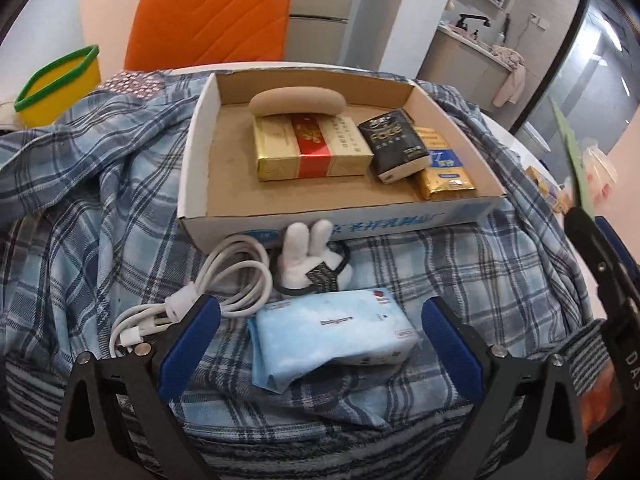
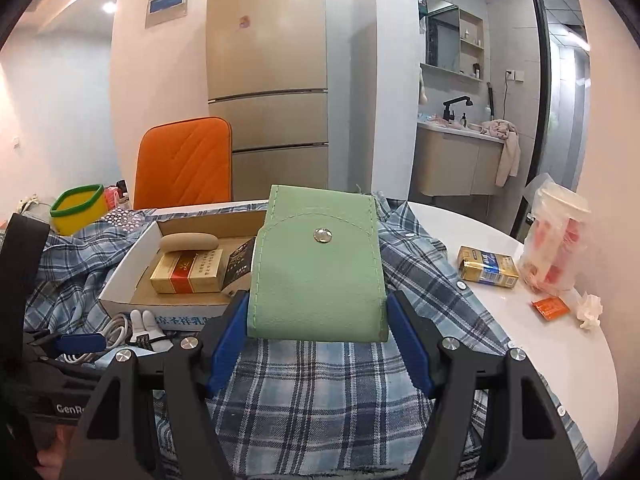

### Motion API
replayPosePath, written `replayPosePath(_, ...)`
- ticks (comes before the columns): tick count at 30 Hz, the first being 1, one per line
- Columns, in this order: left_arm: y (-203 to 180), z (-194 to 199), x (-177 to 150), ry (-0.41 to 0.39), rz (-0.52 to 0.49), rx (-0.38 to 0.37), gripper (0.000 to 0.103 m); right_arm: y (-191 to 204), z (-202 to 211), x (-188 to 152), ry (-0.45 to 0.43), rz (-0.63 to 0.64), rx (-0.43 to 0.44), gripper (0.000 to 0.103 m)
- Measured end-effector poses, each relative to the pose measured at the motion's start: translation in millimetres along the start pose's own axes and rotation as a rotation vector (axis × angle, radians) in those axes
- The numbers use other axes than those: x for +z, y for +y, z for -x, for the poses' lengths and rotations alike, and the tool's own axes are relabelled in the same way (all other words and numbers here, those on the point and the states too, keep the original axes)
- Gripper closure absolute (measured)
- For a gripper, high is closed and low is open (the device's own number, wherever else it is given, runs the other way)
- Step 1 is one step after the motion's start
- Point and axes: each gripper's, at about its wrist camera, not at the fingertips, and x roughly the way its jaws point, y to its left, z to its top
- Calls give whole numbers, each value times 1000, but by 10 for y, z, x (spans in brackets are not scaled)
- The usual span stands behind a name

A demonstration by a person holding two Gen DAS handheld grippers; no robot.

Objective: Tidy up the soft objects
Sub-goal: 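Grasp the blue Babycare wipes pack with the left gripper while the right holds the pouch, then lift the pouch and wipes pack and carry them over the box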

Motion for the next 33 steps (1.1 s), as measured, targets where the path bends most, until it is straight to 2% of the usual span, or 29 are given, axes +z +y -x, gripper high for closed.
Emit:
replayPosePath(6, -19, -5, -30, 12, -23, 35, 3, 10, -21, -11, 16, 1, -2, 32)
replayPosePath(12, -37, -71, -22, 35, -24, 36, 4, 21, -54, -17, 33, 5, -1, 32)
replayPosePath(16, -76, -91, -31, 38, -49, 60, 20, 19, -46, -17, 32, 6, -3, 32)
replayPosePath(19, -82, -61, -45, 18, -54, 55, 27, 27, -42, -17, 30, 11, -3, 32)
replayPosePath(22, -101, -8, -63, -9, -61, 57, 28, 31, -38, -17, 31, 8, -1, 32)
replayPosePath(25, -149, 144, -98, -89, -82, 50, 29, 41, -32, -18, 26, 12, 6, 32)
replayPosePath(30, -225, 540, -203, -295, -121, 30, 29, 52, 42, -24, -7, 20, 33, 32)
replayPosePath(33, -205, 748, -254, -414, -108, 29, 29, 53, 128, -25, -50, 22, 45, 32)
